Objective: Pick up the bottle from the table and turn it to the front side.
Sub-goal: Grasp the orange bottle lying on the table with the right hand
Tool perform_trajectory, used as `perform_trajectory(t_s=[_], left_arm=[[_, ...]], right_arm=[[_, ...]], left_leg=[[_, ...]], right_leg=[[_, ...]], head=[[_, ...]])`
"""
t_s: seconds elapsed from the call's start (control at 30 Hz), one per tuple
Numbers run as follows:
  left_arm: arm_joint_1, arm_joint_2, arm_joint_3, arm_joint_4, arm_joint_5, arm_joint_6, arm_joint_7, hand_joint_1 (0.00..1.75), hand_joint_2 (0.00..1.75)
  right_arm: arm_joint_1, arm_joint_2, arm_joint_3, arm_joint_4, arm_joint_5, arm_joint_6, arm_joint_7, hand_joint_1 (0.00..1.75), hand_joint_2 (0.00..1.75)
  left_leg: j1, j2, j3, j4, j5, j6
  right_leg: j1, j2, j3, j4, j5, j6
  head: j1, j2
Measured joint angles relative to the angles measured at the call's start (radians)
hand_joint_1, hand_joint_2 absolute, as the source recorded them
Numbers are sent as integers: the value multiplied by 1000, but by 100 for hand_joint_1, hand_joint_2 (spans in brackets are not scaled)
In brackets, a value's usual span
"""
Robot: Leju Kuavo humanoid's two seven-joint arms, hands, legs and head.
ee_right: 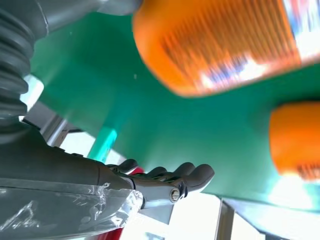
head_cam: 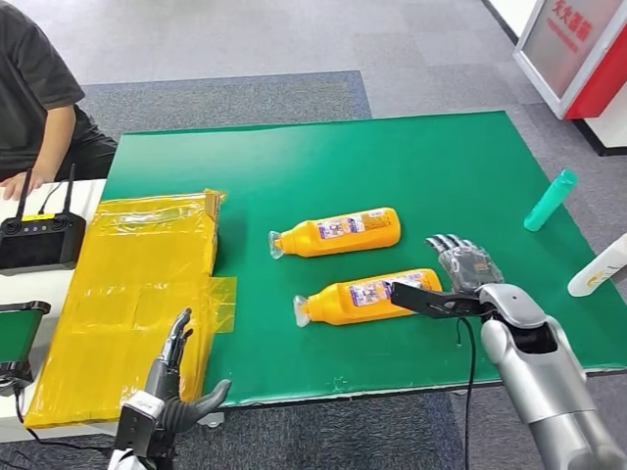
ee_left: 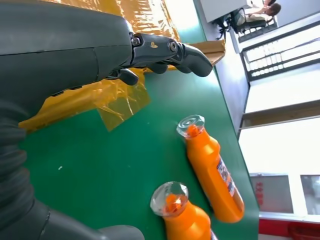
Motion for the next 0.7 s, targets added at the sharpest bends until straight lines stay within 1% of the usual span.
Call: perform_trajectory(t_s=[0.2,0.33,0.47,0.7], left_arm=[[-2,12,-23,0,16,2,0,0,175],[-8,17,-35,0,27,3,0,0,175],[-20,28,-55,1,51,16,0,0,175],[-29,48,-75,4,65,22,0,0,175]], right_arm=[[-19,0,6,-37,-9,-5,2,0,175],[-49,1,17,-46,-25,37,5,0,175],[-97,3,46,2,-71,103,-10,0,175],[-129,6,79,92,-109,109,-32,0,175]], left_leg=[[0,0,0,0,0,0],[0,0,-1,0,0,0],[0,0,-1,0,0,0],[0,0,-1,0,1,1]], right_leg=[[0,0,0,0,0,0],[0,0,0,0,0,0],[0,0,0,0,0,0],[0,0,0,0,1,1]], head=[[0,0],[0,0],[0,0],[0,0]])
